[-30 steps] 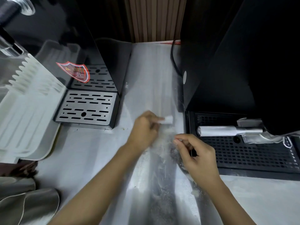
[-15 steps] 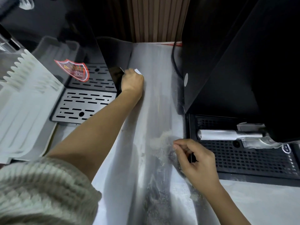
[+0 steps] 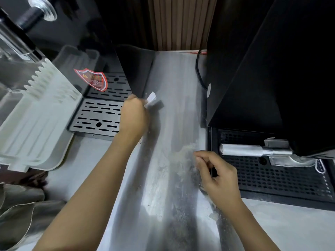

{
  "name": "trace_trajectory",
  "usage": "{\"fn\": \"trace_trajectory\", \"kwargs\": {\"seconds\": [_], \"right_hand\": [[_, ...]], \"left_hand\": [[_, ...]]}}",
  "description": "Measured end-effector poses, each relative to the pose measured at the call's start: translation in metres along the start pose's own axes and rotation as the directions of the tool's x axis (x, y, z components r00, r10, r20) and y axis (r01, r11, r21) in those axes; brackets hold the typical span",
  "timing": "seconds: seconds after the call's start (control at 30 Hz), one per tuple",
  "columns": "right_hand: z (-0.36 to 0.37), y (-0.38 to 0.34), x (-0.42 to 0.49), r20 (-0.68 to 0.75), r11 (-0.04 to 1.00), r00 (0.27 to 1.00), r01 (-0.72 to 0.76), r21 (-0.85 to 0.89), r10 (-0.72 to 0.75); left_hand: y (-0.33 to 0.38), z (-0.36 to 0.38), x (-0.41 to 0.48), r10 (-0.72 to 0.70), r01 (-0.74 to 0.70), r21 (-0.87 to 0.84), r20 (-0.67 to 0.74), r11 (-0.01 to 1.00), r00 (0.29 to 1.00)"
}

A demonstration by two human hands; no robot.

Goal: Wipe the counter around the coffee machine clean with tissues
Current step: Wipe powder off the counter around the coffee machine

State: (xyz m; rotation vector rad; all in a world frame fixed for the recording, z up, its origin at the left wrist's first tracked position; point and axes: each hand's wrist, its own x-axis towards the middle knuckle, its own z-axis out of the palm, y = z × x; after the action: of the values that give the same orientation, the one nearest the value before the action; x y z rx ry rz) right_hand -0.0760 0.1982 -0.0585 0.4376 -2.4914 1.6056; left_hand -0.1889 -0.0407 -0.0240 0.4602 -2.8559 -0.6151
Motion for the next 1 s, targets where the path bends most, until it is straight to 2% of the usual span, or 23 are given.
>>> {"fn": "trace_trajectory", "kwargs": {"seconds": [0.1,0.17,0.23,0.33,0.43,0.47,0.6,0.7,0.8,0.9,1.0], "right_hand": [[-0.002,0.001,0.001,-0.015,0.999,1.0,0.025,-0.027,-0.026],[-0.003,0.004,0.003,-0.02,0.994,0.997,0.07,-0.081,-0.072],[-0.003,0.007,0.002,-0.021,0.994,0.997,0.074,-0.079,-0.075],[-0.001,0.01,0.001,-0.056,0.997,0.997,0.05,-0.064,-0.054],[0.001,0.008,0.002,-0.075,0.997,0.995,0.059,-0.055,-0.063],[0.002,0.006,0.002,-0.08,0.996,0.994,0.067,-0.062,-0.072],[0.002,0.001,0.001,-0.062,0.996,0.996,0.068,-0.053,-0.071],[0.002,0.0,0.001,-0.074,0.997,0.995,0.056,-0.052,-0.06],[0.002,0.001,0.002,-0.079,0.997,0.995,0.054,-0.056,-0.059],[0.002,0.001,0.002,-0.08,0.996,0.994,0.063,-0.061,-0.068],[0.001,0.001,0.002,-0.074,0.996,0.995,0.068,-0.052,-0.072]], "left_hand": [[0.006,0.012,0.013,-0.003,0.003,0.009,0.016,1.0,1.0],[0.006,0.027,0.005,0.055,-0.058,0.034,0.086,0.998,0.995],[-0.004,0.038,-0.013,0.089,-0.091,0.019,0.071,0.996,0.993],[-0.016,0.042,-0.061,0.101,-0.099,-0.11,0.012,0.989,0.995],[-0.012,0.03,-0.105,0.169,-0.116,-0.291,0.167,0.95,0.971],[-0.014,0.023,-0.103,0.15,-0.089,-0.317,0.172,0.944,0.974],[-0.029,0.015,-0.052,0.064,-0.057,-0.16,0.037,0.985,0.997],[-0.022,0.03,-0.035,0.121,-0.119,-0.03,0.086,0.992,0.989],[-0.02,0.033,-0.062,0.146,-0.15,0.038,0.096,0.988,0.985],[-0.022,0.025,-0.123,0.153,-0.149,-0.087,0.039,0.985,0.988],[-0.013,0.006,-0.17,0.134,-0.088,-0.283,0.15,0.955,0.98]]}}
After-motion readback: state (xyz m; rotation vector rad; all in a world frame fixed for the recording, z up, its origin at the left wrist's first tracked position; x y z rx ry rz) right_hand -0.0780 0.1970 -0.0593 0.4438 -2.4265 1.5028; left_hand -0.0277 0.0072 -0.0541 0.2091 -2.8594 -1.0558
